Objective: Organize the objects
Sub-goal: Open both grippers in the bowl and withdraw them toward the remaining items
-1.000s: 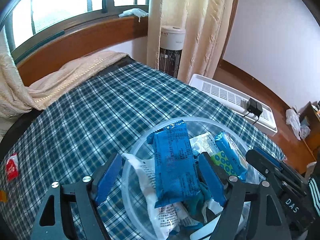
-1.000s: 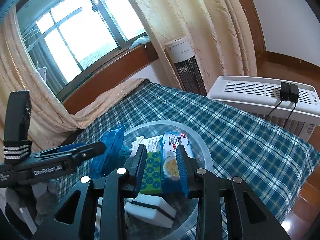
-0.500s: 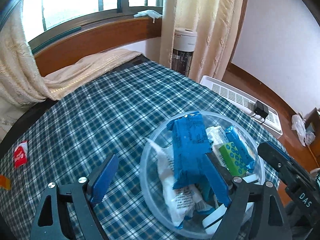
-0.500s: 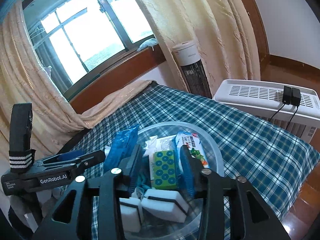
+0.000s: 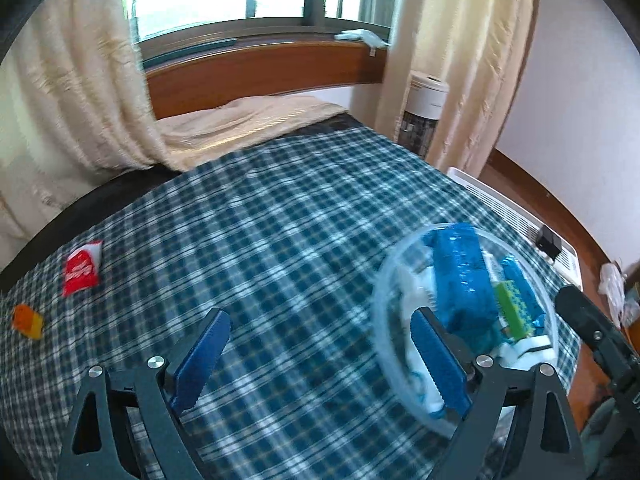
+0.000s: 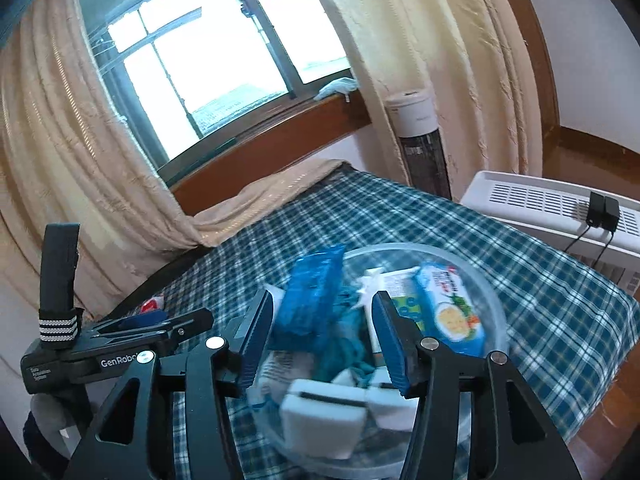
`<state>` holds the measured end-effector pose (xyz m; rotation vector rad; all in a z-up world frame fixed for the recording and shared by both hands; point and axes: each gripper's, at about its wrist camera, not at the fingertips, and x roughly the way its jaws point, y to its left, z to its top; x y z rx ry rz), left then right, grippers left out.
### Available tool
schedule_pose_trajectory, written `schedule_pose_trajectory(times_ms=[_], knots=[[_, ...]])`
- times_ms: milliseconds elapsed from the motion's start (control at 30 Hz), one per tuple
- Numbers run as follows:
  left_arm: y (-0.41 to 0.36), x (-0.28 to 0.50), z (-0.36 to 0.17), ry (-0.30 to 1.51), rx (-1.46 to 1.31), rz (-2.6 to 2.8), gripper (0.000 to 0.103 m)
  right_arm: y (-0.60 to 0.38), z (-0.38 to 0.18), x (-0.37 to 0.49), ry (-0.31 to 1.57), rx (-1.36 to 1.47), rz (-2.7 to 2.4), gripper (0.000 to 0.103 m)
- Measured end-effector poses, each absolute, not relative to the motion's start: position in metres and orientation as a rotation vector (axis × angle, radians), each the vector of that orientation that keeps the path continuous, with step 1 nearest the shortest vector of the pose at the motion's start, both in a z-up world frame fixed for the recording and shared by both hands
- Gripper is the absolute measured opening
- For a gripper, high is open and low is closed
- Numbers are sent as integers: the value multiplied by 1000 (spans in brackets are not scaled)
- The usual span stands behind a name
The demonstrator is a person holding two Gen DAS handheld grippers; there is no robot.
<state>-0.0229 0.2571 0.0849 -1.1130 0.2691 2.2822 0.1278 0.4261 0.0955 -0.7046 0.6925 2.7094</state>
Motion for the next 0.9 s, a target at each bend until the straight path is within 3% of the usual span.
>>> schedule_pose_trajectory(times_ms=[900], knots=[[107,-56,82,184,-1116,2639,98,303,100,68,538,-910,2882,67]])
